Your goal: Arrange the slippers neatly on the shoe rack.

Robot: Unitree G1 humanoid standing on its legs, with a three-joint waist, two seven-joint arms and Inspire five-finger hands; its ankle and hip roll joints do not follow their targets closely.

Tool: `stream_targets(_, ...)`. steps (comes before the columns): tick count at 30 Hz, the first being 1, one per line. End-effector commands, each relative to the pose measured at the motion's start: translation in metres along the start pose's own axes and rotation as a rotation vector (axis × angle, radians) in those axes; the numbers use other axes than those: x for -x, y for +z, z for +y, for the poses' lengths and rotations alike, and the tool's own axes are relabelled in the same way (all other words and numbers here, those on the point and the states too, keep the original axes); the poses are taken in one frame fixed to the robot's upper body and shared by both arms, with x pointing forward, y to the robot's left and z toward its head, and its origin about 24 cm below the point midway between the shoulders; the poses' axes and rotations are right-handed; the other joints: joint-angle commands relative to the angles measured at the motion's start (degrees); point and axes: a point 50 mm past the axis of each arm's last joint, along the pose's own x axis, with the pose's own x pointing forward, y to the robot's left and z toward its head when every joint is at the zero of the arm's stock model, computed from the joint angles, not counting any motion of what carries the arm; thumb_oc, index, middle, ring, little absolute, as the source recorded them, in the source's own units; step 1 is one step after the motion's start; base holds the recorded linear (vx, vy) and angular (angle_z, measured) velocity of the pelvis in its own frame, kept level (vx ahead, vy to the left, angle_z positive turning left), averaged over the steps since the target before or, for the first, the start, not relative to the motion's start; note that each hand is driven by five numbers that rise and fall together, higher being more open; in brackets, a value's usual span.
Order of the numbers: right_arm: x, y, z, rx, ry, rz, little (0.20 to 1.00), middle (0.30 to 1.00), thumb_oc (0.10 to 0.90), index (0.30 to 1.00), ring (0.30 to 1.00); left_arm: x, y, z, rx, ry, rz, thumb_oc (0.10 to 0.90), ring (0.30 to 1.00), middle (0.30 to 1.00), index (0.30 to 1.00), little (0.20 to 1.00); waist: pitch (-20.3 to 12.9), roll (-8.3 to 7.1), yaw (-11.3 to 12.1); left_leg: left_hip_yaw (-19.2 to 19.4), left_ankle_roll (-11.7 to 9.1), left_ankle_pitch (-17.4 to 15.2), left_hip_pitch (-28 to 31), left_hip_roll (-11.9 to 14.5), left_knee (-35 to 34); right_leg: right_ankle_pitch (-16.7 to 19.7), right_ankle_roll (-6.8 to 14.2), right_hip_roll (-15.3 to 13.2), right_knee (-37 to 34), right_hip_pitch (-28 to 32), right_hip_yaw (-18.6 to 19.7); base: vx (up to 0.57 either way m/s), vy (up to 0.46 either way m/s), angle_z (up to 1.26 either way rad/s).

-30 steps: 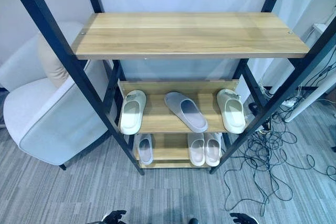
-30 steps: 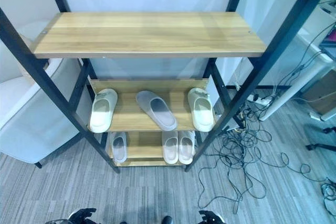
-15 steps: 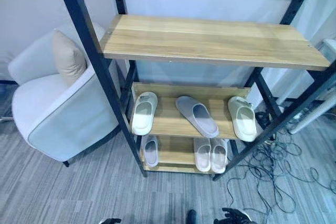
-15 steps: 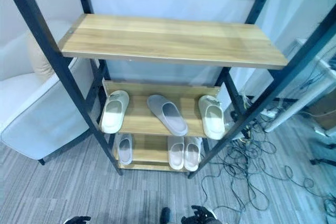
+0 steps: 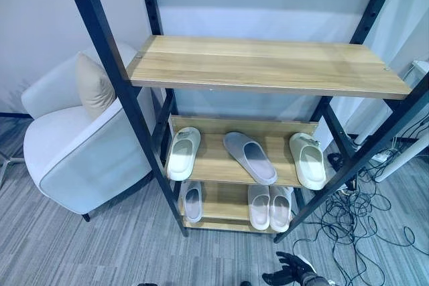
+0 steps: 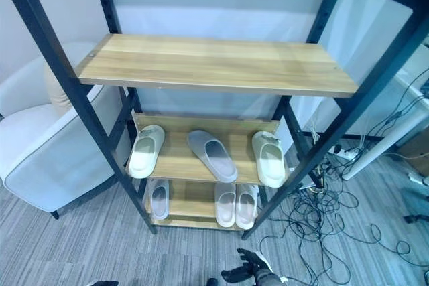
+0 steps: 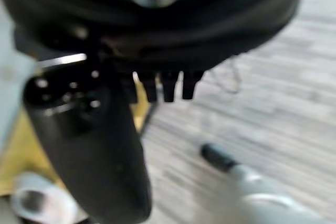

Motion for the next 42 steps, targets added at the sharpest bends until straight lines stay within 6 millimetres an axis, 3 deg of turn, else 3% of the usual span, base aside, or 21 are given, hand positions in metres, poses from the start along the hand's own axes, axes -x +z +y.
stream_targets(1,0.006,0.077,-0.019,0.020,-0.016,-0.373,0.900,0.900,0.800,0.900,0.900,-0.002,0.022,-0.003,-0.017,0.013,-0.080,0.800,0.900,0.900,0.900,0.900,-1.19,-0.49,0.63,2.78,-1.08,1.80,-4.34,-3.35,-0.39,-5.36,6.34,-1.45,3.28,0.75,1.28,-0.01,0.019,-0.14)
stream_targets(2,0.012,0.090,-0.022,0.011,-0.012,-0.446,0.900,0.900,0.800,0.900,0.900,-0.002,0.022,-0.004,-0.015,0.015,-0.083,0.800,0.900,0.900,0.900,0.900,-1.17,-0.39,0.52,2.83,-1.10,1.80,-4.27,-3.33,-0.39,-5.39,6.35,-1.46,3.40,0.70,1.23,-0.01,0.019,-0.13)
stream_targets(3,0.012,0.089,-0.022,0.011,-0.012,-0.444,0.900,0.900,0.800,0.900,0.900,-0.002,0.022,-0.005,-0.015,0.014,-0.083,0.800,0.900,0.900,0.900,0.900,-1.18,-0.35,0.55,2.83,-1.10,1.79,-4.24,-3.32,-0.39,-5.41,6.35,-1.46,3.42,0.72,1.23,0.00,0.020,-0.05)
stream_targets(4,0.023,0.105,-0.025,-0.030,0.007,-0.546,0.900,0.900,0.800,0.900,0.900,-0.002,0.020,-0.008,-0.011,0.011,-0.081,0.800,0.900,0.900,0.900,0.900,-1.25,-0.27,0.30,3.00,-1.15,1.77,-4.09,-3.30,-0.39,-5.49,6.36,-1.53,3.62,0.67,1.28,0.00,0.000,0.00)
stream_targets(8,0.032,0.115,-0.023,-0.082,0.049,-0.612,0.900,0.900,0.800,0.900,0.900,-0.001,0.016,-0.014,-0.010,-0.001,-0.071,0.800,0.900,0.900,0.900,0.900,-1.38,-0.24,0.22,3.12,-1.23,1.68,-3.91,-3.25,-0.39,-5.62,6.29,-1.54,3.85,0.65,1.31,0.00,0.000,0.00)
stream_targets(12,0.055,0.139,-0.030,-0.222,0.090,-0.777,0.900,0.900,0.800,0.900,0.900,0.000,0.010,-0.023,-0.001,-0.021,-0.053,0.800,0.900,0.900,0.900,0.900,-2.05,-0.37,0.31,3.36,-1.41,1.34,-3.33,-3.08,-0.39,-5.90,6.14,-1.54,3.88,1.33,0.97,0.00,0.000,0.00)
stream_targets(17,0.064,0.145,-0.032,-0.312,0.118,-0.832,0.900,0.900,0.800,0.900,0.900,0.000,0.009,-0.026,0.000,-0.029,-0.059,0.800,0.900,0.900,0.900,0.900,-2.52,-0.42,0.31,3.49,-1.52,1.16,-2.96,-2.80,-0.39,-5.96,6.07,-1.64,3.62,1.85,0.68,0.00,0.000,0.00)
stream_targets(23,0.067,0.161,-0.020,-0.432,0.228,-0.876,0.900,0.900,0.800,0.900,0.900,0.001,0.009,-0.029,0.002,-0.031,-0.061,0.800,0.900,0.900,0.900,0.900,-2.87,-0.29,0.97,3.53,-1.66,1.08,-2.57,-2.59,-0.39,-6.01,6.01,-1.67,3.22,2.54,0.13,0.00,0.000,0.00)
stream_targets(36,0.092,0.201,-0.023,-0.514,0.271,-1.082,0.900,0.900,0.800,0.900,0.900,0.003,-0.002,-0.034,0.021,-0.023,-0.030,0.800,0.900,0.900,0.900,0.900,-3.08,0.19,2.01,3.55,-1.70,1.09,-2.17,-2.53,-0.39,-6.02,6.06,-1.91,3.16,3.11,-0.79,0.00,0.004,0.01)
stream_targets(42,0.120,0.237,-0.035,-0.280,0.119,-1.270,0.900,0.900,0.800,0.900,0.900,0.003,-0.004,-0.036,0.027,-0.017,-0.021,0.800,0.900,0.900,0.900,0.900,-2.96,0.26,2.80,3.45,-1.60,0.94,-2.02,-2.50,-0.39,-6.12,6.07,-1.94,3.12,3.37,-1.09,0.00,0.007,0.03)
